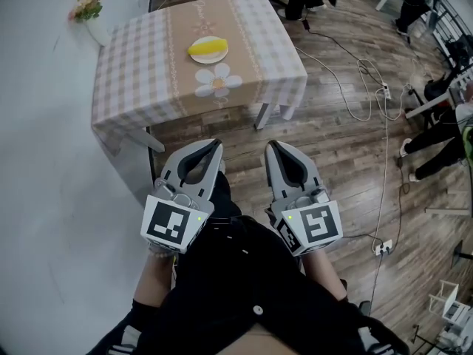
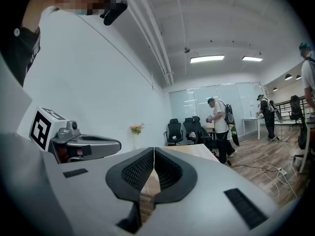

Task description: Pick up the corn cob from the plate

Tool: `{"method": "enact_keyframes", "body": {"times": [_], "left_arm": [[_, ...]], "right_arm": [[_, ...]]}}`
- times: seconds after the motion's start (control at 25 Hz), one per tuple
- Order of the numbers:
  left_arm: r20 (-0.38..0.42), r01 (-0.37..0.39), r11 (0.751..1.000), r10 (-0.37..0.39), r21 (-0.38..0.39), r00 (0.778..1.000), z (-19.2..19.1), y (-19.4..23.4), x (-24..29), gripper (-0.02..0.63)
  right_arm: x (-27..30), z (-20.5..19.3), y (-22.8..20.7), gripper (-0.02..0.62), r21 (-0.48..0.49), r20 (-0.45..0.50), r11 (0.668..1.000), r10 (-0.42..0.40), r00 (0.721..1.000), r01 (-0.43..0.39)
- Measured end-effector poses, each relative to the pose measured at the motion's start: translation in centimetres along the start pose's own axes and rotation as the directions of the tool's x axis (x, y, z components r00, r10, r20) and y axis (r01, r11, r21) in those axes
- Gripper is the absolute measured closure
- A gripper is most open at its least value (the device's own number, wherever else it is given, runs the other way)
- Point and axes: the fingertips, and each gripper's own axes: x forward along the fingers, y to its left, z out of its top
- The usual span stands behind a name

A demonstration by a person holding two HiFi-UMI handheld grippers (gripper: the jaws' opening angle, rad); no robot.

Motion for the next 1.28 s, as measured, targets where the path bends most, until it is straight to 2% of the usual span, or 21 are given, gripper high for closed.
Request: {"method": "enact_keyframes", "body": {"times": [0.4,0.68,1.04,1.28], "left_arm": [[-0.005,0.007,1.000,-0.007,-0.015,1.000,-0.6,3.0,2.9,0.594],[0.003,0.034,0.999,-0.034,-0.013,0.999,-2.0,5.1,5.2,0.594],[0.007,0.024,1.000,-0.024,-0.009,1.000,-0.6,7.1,7.7,0.594],[0.007,0.021,1.000,-0.021,-0.018,1.000,-0.2,11.6,10.5,0.594]], "right_arm": [[3.6,-0.2,-1.0,0.554,-0.034,-0.028,0.999,0.005,1.000,-0.006],[6.0,-2.0,-2.2,0.554,-0.058,-0.064,0.998,-0.019,0.998,0.015],[8.8,-0.3,-3.8,0.554,-0.073,-0.058,0.997,-0.003,0.998,-0.001],[13.9,1.0,-4.7,0.554,-0.096,-0.074,0.995,-0.001,0.997,-0.006]]}}
